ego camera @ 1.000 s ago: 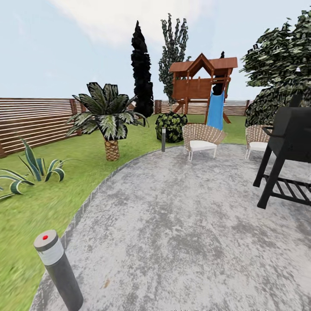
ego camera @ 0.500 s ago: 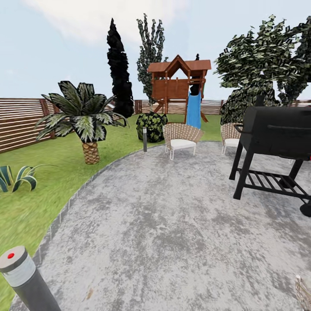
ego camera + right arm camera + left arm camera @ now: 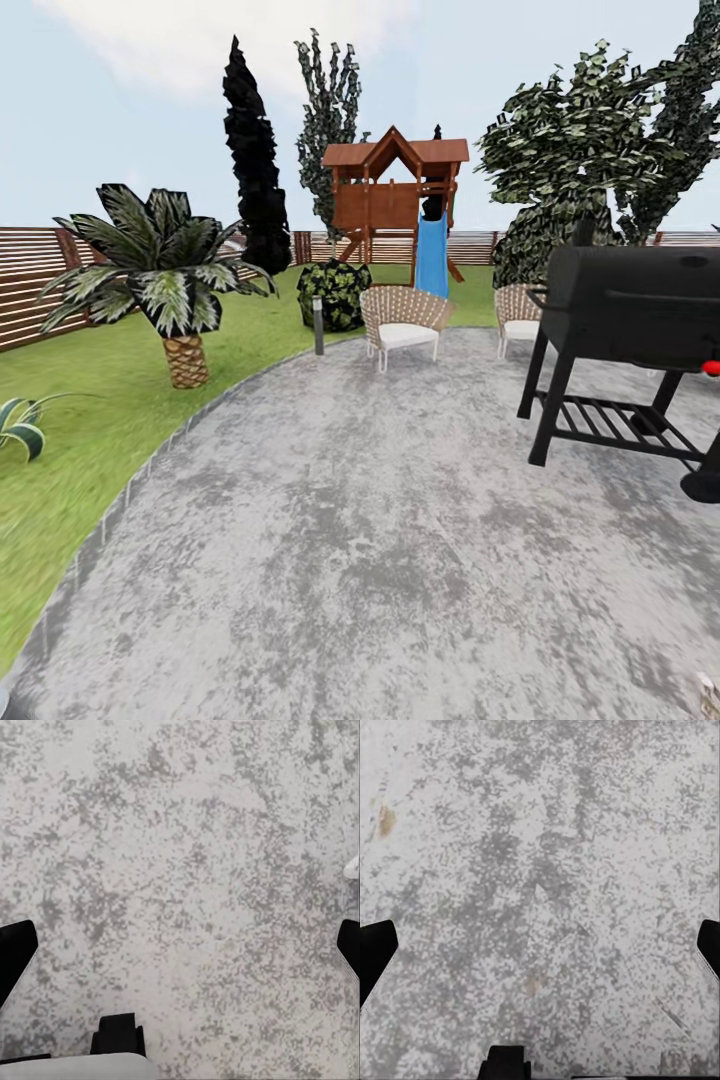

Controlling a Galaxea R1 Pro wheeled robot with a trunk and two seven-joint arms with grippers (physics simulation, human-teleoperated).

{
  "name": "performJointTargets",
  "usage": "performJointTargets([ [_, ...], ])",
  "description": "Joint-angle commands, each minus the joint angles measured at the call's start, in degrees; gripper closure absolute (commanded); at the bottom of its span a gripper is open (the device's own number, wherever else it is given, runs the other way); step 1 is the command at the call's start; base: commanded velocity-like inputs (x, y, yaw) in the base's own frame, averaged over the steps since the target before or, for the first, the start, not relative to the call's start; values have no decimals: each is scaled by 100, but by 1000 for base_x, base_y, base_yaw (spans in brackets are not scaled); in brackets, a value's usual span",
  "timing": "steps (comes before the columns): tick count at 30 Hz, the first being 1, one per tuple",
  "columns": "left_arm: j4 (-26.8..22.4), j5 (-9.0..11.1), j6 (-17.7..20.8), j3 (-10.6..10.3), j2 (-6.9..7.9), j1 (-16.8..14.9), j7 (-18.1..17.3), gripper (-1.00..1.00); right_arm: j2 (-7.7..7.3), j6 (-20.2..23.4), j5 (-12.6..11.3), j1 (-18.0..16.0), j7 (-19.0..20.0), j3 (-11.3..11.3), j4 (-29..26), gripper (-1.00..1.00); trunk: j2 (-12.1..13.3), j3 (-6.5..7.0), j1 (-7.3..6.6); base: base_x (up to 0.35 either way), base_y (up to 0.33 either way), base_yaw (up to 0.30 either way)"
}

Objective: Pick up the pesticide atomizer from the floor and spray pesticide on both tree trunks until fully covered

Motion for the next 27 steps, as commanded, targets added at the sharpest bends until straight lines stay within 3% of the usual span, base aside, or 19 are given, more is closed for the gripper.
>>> performJointTargets([
  [1, 0, 0, 0, 0, 0, 1, 0, -100, 0, 0, 0, 0, 0, 0, 0, -100, 0, 0, 0, 348, 0, -3],
  [9, 0, 0, 0, 0, 0, -1, 0, -100, 0, 0, 0, 0, 0, 0, 0, -100, 0, 0, 0, 349, 0, -103],
  [27, 0, 0, 0, 1, 0, -2, 0, -100, 0, 0, 0, 0, 0, 0, 0, -100, 0, 0, 0, 346, 84, -288],
])
